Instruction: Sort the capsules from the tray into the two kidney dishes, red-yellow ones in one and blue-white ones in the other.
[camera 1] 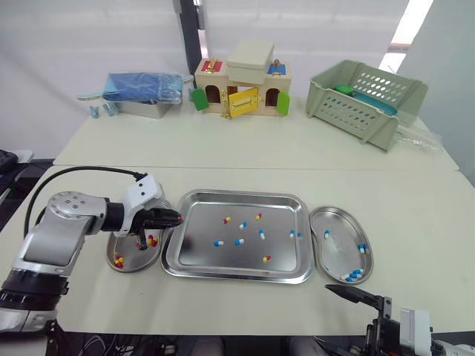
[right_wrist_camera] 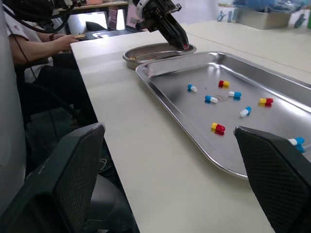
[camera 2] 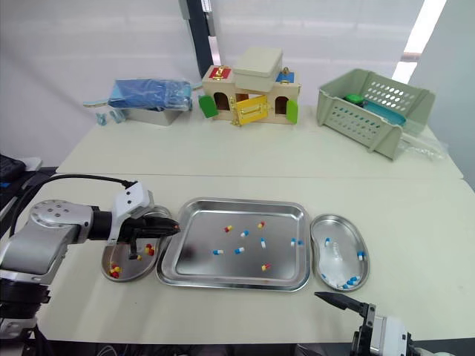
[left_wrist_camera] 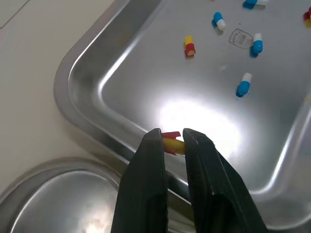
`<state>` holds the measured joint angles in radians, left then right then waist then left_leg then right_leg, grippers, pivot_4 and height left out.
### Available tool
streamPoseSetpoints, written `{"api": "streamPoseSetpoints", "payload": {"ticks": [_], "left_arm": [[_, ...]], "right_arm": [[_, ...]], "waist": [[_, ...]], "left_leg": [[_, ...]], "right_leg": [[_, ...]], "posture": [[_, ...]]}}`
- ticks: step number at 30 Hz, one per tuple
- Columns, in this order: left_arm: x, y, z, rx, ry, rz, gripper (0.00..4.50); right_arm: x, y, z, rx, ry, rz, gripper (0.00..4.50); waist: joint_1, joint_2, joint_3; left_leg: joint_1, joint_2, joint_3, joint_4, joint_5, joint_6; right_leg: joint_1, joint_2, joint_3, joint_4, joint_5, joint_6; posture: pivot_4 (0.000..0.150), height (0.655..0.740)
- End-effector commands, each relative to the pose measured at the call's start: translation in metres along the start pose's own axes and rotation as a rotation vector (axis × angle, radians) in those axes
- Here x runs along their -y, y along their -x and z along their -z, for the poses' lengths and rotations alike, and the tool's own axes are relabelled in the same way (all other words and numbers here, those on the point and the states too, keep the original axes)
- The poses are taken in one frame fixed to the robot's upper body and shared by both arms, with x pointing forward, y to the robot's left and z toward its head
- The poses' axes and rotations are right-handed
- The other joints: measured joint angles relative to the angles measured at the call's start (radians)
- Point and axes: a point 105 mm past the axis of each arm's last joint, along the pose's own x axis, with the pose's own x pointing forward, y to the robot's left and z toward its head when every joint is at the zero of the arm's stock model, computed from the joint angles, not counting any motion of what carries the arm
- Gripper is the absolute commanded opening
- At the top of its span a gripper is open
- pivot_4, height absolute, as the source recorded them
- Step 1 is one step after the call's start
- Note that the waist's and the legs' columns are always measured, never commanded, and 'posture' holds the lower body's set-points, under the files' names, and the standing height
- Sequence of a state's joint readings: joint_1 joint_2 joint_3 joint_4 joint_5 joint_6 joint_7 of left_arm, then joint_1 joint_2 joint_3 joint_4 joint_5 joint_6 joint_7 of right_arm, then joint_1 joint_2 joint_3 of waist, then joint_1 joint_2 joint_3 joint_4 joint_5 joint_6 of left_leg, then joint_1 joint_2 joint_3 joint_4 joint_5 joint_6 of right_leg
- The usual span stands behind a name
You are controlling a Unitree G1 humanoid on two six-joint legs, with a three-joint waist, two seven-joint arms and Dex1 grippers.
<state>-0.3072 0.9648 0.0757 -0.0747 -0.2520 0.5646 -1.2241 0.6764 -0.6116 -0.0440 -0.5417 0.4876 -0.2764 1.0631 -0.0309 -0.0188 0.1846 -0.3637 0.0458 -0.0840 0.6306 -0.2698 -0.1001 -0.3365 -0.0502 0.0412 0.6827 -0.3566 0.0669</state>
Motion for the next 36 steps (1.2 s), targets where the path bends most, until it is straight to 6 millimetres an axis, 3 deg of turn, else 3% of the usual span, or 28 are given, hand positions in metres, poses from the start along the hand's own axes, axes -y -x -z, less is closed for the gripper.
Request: {"api": "streamPoseSetpoints", "payload": {"ticks": [1,8,16,28,29,36], "left_arm": [[-0.002,0.022,0.002,-0.004,0.025,-0.095,0.34],[-0.004,0.04,0.031,-0.045,0.111,-0.227,0.34],[-0.006,0.04,0.036,-0.047,0.131,-0.262,0.34],[-0.01,0.042,0.038,-0.053,0.139,-0.275,4.26],[-0.01,0.042,0.038,-0.053,0.139,-0.275,4.47],[-0.01,0.043,0.038,-0.049,0.139,-0.275,4.47]], "right_arm": [[-0.002,0.0,0.0,0.006,-0.008,-0.056,4.5],[0.005,0.002,0.007,0.001,-0.01,-0.116,4.5],[0.011,0.005,0.01,0.004,-0.002,-0.111,4.5],[0.013,0.016,0.023,0.005,-0.017,-0.074,4.5],[0.013,0.017,0.024,0.004,-0.016,-0.074,4.5],[0.014,0.02,0.028,0.002,-0.011,-0.068,4.5]], "waist": [[0.002,0.0,0.0],[0.002,-0.001,0.0],[0.002,-0.001,0.0],[0.002,-0.001,0.0],[0.002,-0.001,0.0],[0.002,-0.001,0.0]], "left_leg": [[0.0,0.0,0.0,0.0,0.0,0.0],[0.0,0.0,0.0,0.0,0.0,0.0],[0.0,0.0,0.0,0.0,0.0,0.0],[0.0,0.0,0.0,0.0,0.0,0.0],[0.0,0.0,0.0,0.0,0.0,0.0],[0.0,0.0,0.0,0.0,0.0,0.0]], "right_leg": [[0.0,0.0,0.0,0.0,0.0,0.0],[0.0,0.0,0.0,0.0,0.0,0.0],[0.0,0.0,0.0,0.0,0.0,0.0],[0.0,0.0,0.0,0.0,0.0,0.0],[0.0,0.0,0.0,0.0,0.0,0.0],[0.0,0.0,0.0,0.0,0.0,0.0]], "posture": [[0.15,0.74],[0.15,0.74],[0.15,0.74],[0.15,0.74],[0.15,0.74],[0.15,0.74]]}}
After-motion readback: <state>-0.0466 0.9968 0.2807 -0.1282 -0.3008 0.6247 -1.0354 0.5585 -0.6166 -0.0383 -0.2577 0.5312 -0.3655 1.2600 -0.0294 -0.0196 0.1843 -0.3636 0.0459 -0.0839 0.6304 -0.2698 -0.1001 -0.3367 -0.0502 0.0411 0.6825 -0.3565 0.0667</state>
